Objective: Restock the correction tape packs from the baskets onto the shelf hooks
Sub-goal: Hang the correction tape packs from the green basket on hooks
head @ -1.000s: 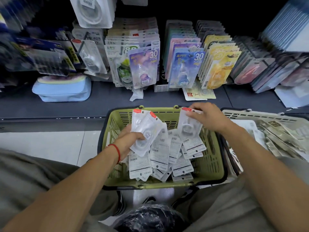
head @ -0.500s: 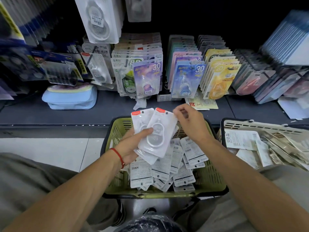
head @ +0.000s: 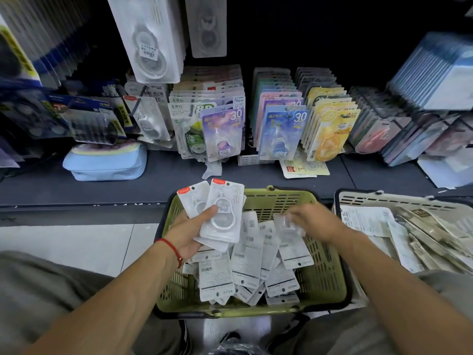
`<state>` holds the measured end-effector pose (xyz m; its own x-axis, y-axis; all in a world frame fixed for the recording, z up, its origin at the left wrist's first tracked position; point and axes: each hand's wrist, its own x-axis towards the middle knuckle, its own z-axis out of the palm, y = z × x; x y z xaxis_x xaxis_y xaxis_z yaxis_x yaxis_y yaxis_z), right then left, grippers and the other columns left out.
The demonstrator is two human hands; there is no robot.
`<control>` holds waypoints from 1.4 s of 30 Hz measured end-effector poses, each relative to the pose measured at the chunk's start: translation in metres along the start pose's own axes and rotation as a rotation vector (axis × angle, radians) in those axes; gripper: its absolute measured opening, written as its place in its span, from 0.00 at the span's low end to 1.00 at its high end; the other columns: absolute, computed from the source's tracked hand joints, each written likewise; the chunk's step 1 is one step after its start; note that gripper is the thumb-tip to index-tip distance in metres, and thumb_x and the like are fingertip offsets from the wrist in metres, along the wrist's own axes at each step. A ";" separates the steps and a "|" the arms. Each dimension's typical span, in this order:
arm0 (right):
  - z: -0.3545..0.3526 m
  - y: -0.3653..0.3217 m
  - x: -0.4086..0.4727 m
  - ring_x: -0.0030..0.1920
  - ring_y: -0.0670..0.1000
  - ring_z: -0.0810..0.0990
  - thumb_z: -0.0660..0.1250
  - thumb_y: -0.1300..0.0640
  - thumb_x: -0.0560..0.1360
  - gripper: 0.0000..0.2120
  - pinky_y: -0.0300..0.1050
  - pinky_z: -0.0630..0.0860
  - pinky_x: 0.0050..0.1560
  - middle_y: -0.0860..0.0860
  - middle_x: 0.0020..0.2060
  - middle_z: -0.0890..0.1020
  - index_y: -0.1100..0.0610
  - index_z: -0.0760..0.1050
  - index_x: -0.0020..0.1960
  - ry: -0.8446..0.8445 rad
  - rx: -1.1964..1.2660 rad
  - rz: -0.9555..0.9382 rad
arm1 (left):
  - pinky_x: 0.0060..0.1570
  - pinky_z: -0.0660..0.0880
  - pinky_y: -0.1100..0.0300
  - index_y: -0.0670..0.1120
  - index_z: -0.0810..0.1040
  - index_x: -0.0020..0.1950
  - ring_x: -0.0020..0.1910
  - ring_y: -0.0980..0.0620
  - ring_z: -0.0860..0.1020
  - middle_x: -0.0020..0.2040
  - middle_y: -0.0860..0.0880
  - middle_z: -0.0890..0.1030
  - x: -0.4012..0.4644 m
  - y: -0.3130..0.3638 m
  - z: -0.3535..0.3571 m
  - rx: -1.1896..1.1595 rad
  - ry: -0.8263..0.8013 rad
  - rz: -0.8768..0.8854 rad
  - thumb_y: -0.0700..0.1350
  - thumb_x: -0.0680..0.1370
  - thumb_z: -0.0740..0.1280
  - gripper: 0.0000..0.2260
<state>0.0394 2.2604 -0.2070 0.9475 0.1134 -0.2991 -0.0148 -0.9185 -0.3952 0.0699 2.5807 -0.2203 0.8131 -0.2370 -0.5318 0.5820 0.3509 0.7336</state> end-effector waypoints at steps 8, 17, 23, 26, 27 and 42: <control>-0.067 -0.081 0.005 0.39 0.41 0.75 0.70 0.55 0.83 0.12 0.41 0.70 0.45 0.46 0.37 0.82 0.62 0.85 0.46 0.423 0.694 -0.115 | 0.57 0.83 0.44 0.40 0.74 0.73 0.64 0.35 0.82 0.65 0.38 0.83 -0.016 0.018 0.030 0.089 -0.125 0.222 0.32 0.77 0.72 0.25; -0.074 -0.144 0.032 0.44 0.41 0.82 0.71 0.54 0.80 0.06 0.38 0.74 0.49 0.42 0.42 0.85 0.53 0.84 0.46 0.850 0.512 -0.105 | 0.68 0.76 0.38 0.46 0.71 0.76 0.68 0.37 0.79 0.69 0.39 0.81 -0.046 0.059 0.071 0.027 -0.287 0.313 0.37 0.74 0.72 0.30; -0.130 -0.169 0.030 0.55 0.38 0.78 0.69 0.42 0.81 0.17 0.46 0.77 0.60 0.42 0.57 0.80 0.50 0.77 0.65 0.831 0.856 -0.080 | 0.55 0.83 0.43 0.48 0.70 0.76 0.65 0.39 0.82 0.67 0.42 0.83 -0.047 0.116 0.088 -0.039 -0.300 0.383 0.36 0.72 0.73 0.33; -0.142 -0.175 0.011 0.57 0.43 0.82 0.71 0.36 0.76 0.23 0.55 0.79 0.64 0.41 0.56 0.84 0.48 0.78 0.65 0.543 0.993 -0.094 | 0.47 0.85 0.45 0.47 0.69 0.76 0.65 0.37 0.81 0.66 0.42 0.83 -0.049 0.151 0.095 -0.018 -0.256 0.532 0.34 0.72 0.75 0.33; -0.141 -0.178 0.007 0.57 0.46 0.84 0.73 0.39 0.76 0.19 0.58 0.80 0.64 0.43 0.55 0.86 0.48 0.81 0.62 0.476 1.015 -0.115 | 0.50 0.85 0.43 0.47 0.68 0.76 0.66 0.37 0.81 0.67 0.41 0.82 -0.050 0.162 0.098 -0.003 -0.251 0.579 0.33 0.73 0.75 0.33; -0.175 -0.228 0.041 0.49 0.49 0.89 0.72 0.46 0.79 0.11 0.49 0.84 0.50 0.48 0.47 0.90 0.51 0.80 0.57 0.536 0.953 -0.392 | 0.57 0.82 0.37 0.60 0.69 0.75 0.68 0.40 0.80 0.71 0.45 0.80 -0.049 0.218 0.062 0.113 -0.420 0.637 0.40 0.78 0.75 0.30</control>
<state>0.1375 2.4083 0.0231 0.9506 -0.0576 0.3050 0.2914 -0.1730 -0.9408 0.1577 2.6126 -0.0079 0.9149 -0.3525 0.1967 -0.0208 0.4456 0.8950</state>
